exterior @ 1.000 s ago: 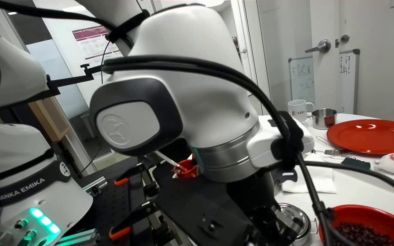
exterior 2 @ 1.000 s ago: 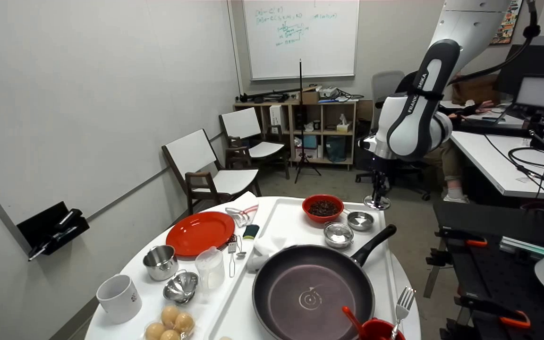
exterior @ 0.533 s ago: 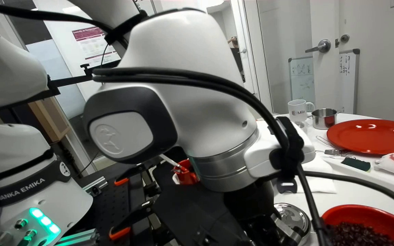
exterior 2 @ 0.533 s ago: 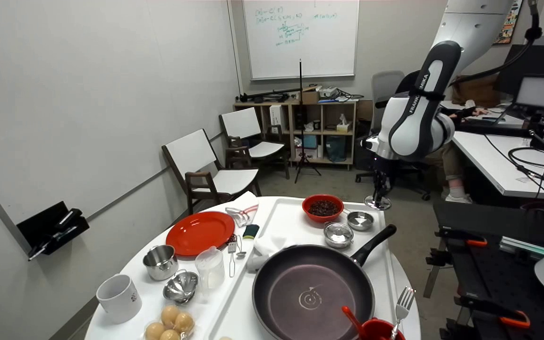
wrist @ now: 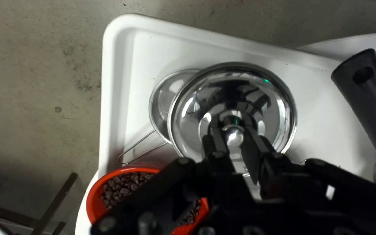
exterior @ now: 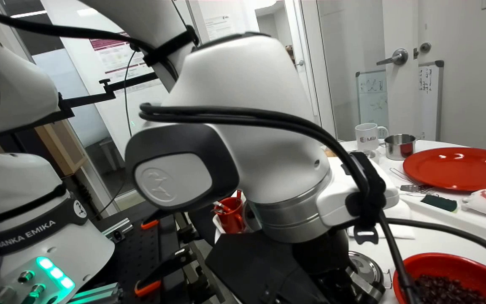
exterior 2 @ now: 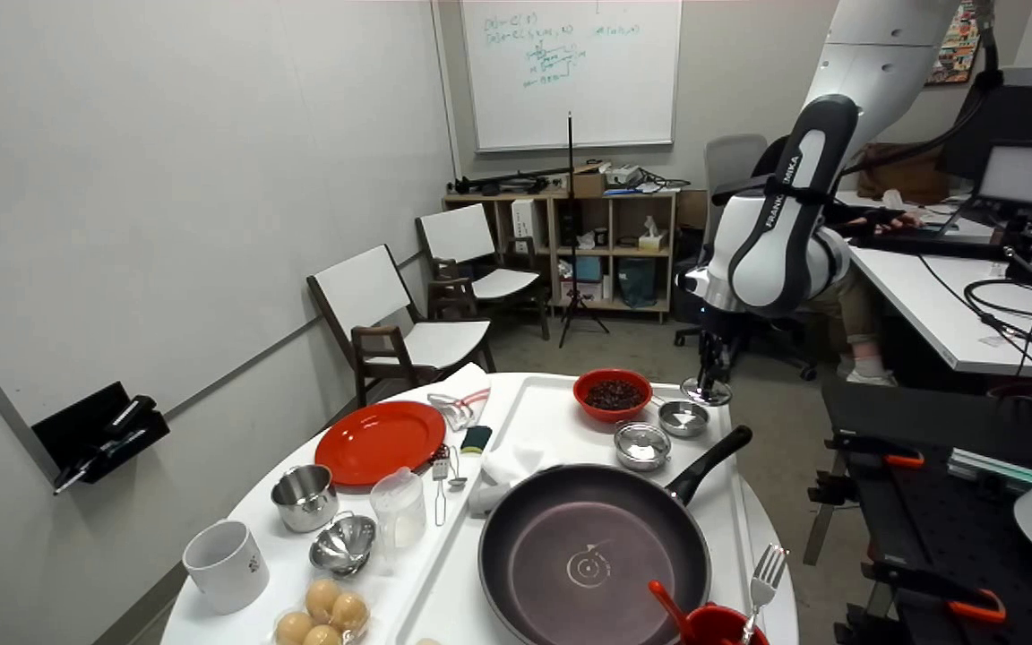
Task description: Put the lid on the silver pot
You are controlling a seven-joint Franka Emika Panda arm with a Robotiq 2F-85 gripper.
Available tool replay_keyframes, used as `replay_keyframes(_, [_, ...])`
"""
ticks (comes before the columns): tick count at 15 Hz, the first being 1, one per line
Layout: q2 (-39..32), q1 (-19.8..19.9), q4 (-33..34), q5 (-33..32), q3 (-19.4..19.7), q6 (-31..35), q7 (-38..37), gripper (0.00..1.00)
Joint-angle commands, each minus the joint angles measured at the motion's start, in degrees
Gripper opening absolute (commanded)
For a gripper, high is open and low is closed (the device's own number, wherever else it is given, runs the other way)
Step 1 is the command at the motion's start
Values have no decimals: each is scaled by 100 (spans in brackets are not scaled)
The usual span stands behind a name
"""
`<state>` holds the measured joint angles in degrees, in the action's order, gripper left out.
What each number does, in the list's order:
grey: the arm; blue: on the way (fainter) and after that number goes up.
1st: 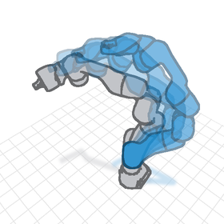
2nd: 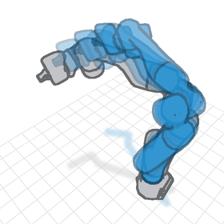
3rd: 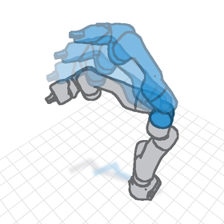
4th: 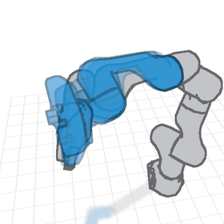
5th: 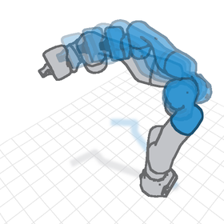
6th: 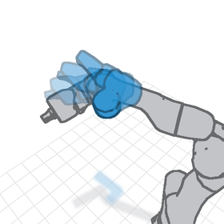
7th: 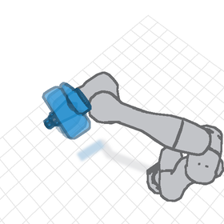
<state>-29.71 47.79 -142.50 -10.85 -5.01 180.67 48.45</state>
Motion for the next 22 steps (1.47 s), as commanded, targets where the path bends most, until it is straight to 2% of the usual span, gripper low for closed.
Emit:
replay_keyframes(1, [-361, -80, 360, -128, 92, 93, -224, 5])
replay_keyframes(11, [-867, -315, 977, -228, 326, 103, -423, 5])
replay_keyframes(22, [-1323, -563, 1422, -229, 367, 57, -560, 5])
